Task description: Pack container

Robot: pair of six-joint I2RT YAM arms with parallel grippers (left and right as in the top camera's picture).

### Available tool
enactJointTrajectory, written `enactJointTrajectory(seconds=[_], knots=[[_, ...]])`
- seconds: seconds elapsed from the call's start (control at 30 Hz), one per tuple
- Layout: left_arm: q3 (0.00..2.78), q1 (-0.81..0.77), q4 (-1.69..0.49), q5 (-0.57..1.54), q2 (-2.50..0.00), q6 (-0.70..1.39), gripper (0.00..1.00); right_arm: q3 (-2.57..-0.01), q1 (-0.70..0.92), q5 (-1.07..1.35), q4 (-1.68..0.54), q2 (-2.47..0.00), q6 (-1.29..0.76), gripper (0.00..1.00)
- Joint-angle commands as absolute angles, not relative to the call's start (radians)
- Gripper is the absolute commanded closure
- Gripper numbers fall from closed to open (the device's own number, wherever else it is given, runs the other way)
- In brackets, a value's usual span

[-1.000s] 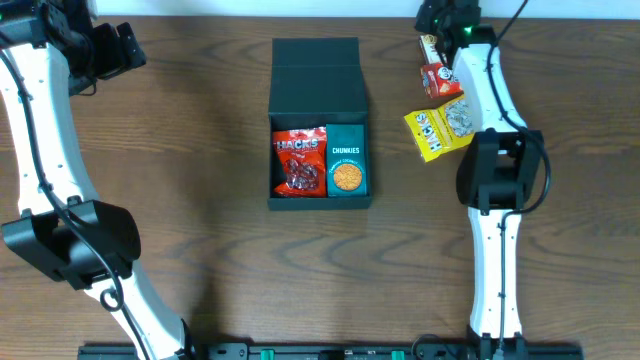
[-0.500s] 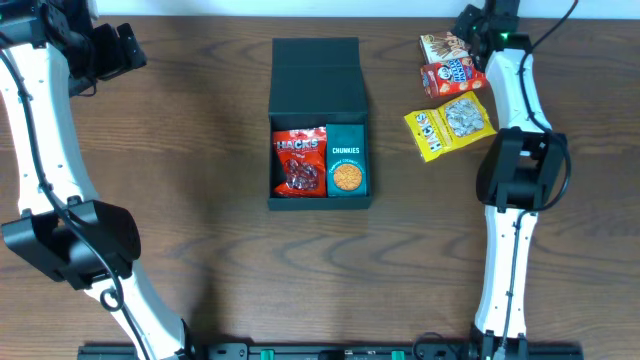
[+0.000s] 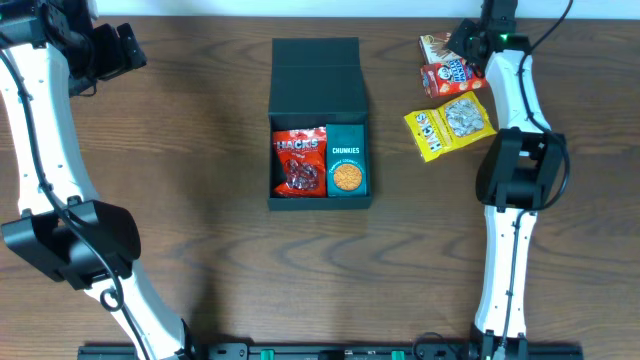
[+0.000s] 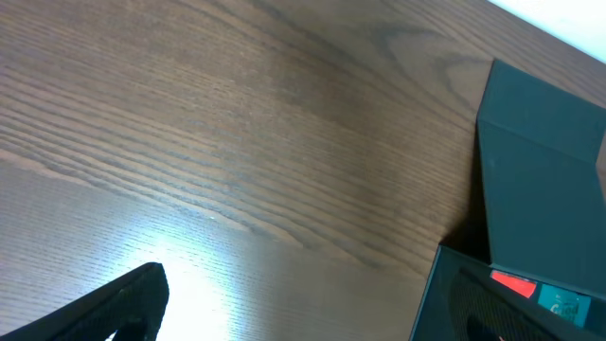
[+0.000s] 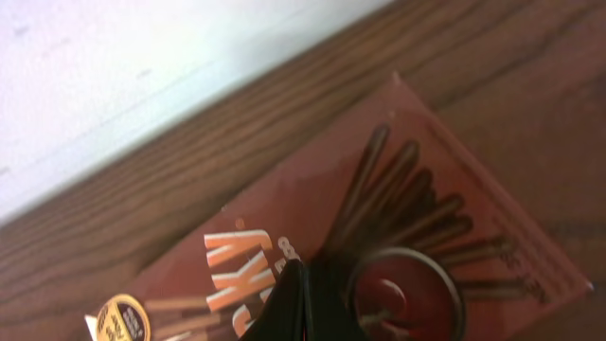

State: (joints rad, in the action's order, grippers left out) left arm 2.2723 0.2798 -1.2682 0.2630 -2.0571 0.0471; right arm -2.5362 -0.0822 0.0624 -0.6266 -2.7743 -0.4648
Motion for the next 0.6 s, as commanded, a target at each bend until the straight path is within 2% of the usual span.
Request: enactJointTrajectory(seconds=[0.0, 0.57], knots=[[2.274, 0.280, -1.275, 0.267, -2.056, 0.033, 0.05, -2.522, -0.091, 0.087, -0.691, -2.799, -0.474, 0.99], [2.274, 0.280, -1.280, 0.268, -2.056, 0.034, 0.05, -2.524, -0.061, 0.087, -0.981, -2.766, -0.429, 0.98]])
